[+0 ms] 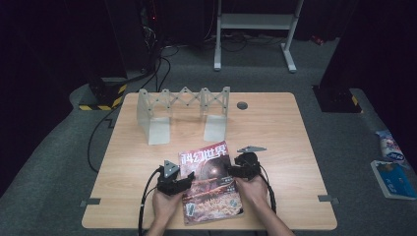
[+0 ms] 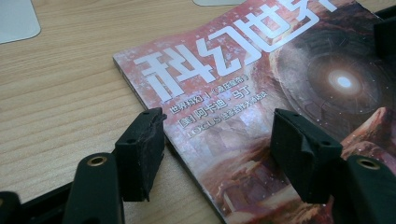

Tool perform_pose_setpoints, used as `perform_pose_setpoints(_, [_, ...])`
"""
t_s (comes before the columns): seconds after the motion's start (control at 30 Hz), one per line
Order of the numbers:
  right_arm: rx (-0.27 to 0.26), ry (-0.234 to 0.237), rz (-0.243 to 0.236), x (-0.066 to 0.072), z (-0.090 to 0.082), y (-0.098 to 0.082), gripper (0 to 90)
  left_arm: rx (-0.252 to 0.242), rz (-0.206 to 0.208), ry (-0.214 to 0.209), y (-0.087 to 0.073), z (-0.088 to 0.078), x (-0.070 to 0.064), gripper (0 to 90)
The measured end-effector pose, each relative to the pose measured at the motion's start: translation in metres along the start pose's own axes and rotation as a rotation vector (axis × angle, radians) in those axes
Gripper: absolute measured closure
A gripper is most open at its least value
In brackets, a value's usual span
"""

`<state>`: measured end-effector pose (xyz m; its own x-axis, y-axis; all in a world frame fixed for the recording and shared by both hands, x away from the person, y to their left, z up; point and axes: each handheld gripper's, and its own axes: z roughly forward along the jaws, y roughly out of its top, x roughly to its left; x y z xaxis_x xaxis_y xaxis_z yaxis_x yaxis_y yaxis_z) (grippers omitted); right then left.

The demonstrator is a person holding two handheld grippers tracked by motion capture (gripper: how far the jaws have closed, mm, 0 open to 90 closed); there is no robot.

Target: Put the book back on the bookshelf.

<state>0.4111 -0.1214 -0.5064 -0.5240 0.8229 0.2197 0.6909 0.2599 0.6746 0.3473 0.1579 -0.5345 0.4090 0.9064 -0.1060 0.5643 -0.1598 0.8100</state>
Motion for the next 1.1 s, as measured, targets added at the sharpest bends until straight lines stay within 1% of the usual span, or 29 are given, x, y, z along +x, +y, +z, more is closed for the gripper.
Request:
perform_pose_setpoints(0.1, [0.005,0.0,0.008,-0.001,0.005,0.004,43.7,-0.001,0.0,0.001,0.0,0.0,0.0,35.1])
perform_pose_setpoints(0.23, [0.023,0.014,0.028,-0.002,0.011,0.008,43.5,-0.002,0.001,0.0,0.0,0.0,0.0,35.1])
perform_pose_setpoints(0.33, [0.04,0.024,0.024,-0.001,0.016,0.01,43.5,-0.002,0.001,0.001,0.0,0.0,0.0,35.1])
perform_pose_setpoints(0.4, [0.05,0.035,0.029,-0.001,0.018,0.011,43.4,-0.002,0.002,0.001,0.0,0.0,0.0,35.1])
perform_pose_setpoints(0.43, [0.049,0.039,0.023,-0.001,0.019,0.012,43.5,-0.003,0.001,0.002,0.0,0.0,0.0,35.0])
perform_pose_setpoints(0.57, [0.057,0.032,0.019,0.002,0.02,0.013,43.8,-0.004,0.002,0.002,0.0,0.0,-0.001,34.9])
perform_pose_setpoints(0.8, [0.057,0.033,0.016,0.002,0.02,0.013,44.2,-0.004,0.003,0.003,0.0,0.0,-0.001,34.8])
perform_pose_setpoints(0.97, [0.047,0.035,0.016,0.001,0.017,0.013,49.4,-0.006,0.002,0.006,0.0,0.001,-0.001,35.0])
perform_pose_setpoints(1.1, [0.044,0.046,0.017,-0.001,0.015,0.012,51.0,-0.006,0.003,0.007,0.0,0.001,-0.001,35.1])
